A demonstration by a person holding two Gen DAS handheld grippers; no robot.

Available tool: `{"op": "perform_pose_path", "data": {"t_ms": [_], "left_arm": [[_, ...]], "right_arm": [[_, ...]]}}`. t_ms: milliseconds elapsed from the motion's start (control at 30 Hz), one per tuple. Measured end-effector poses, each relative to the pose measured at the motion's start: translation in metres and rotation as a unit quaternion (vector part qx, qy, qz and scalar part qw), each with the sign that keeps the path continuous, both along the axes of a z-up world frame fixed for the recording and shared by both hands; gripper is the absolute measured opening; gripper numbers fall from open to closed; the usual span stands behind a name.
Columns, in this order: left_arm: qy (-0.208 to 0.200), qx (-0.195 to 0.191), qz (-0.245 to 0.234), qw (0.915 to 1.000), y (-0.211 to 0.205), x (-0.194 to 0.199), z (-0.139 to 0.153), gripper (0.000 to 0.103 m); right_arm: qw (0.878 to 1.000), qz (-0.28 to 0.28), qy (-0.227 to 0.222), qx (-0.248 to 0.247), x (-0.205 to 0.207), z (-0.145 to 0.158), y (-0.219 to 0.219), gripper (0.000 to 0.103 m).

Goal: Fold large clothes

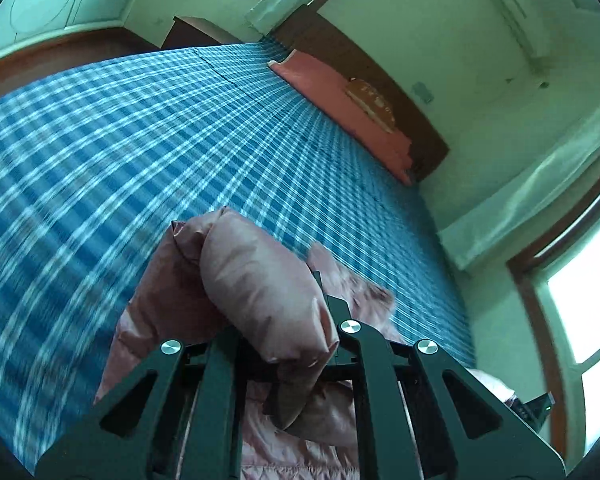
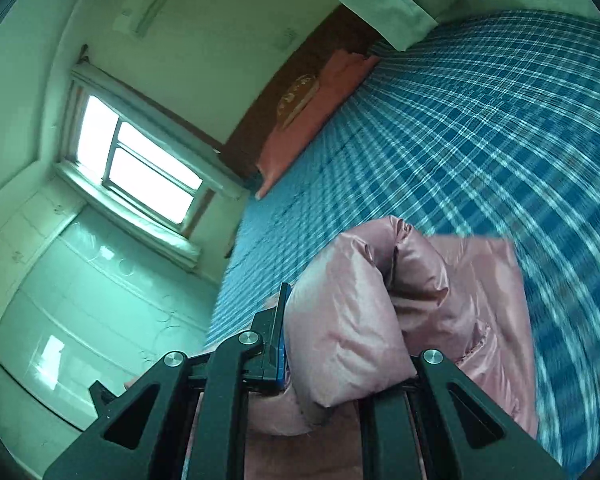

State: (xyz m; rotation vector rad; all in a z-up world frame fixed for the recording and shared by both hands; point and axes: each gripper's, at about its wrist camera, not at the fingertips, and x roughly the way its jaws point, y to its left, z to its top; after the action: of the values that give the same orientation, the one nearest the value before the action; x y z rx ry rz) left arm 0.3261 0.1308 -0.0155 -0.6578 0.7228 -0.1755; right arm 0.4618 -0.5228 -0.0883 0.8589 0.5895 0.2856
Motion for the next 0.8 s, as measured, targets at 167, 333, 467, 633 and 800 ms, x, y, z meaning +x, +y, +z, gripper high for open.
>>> {"op": "perform_pose_path", "data": {"t_ms": [167, 333, 467, 633, 800], "left_arm": [[0.026, 0.043, -0.009, 0.9987, -0.014, 0.058, -0.028, 0.009], [0.05, 0.071, -0.014, 0.9961, -0.02, 0.086, -0.057, 0.012], [0.056, 0.061, -0.022, 0.9963, -0.017, 0.093, -0.064, 0.026], [0.032, 0.025, -0.012, 0.9991, -0.006, 0.086, -0.043, 0.066], [0.006, 0.038, -0.004, 0.9993, -0.007, 0.069, -0.023, 0.071]], "right_arm": [[0.999, -0.001, 0.052, -0.004, 0.066, -0.039, -0.005, 0.012], [0.996, -0.002, 0.082, -0.015, 0.098, -0.065, -0.002, 0.015], [0.997, 0.009, 0.078, -0.023, 0.104, -0.062, 0.0, 0.034], [0.999, -0.001, 0.028, -0.038, 0.085, -0.036, -0.002, 0.065], [0.995, 0.017, 0.02, -0.099, 0.073, -0.023, 0.017, 0.064]]}}
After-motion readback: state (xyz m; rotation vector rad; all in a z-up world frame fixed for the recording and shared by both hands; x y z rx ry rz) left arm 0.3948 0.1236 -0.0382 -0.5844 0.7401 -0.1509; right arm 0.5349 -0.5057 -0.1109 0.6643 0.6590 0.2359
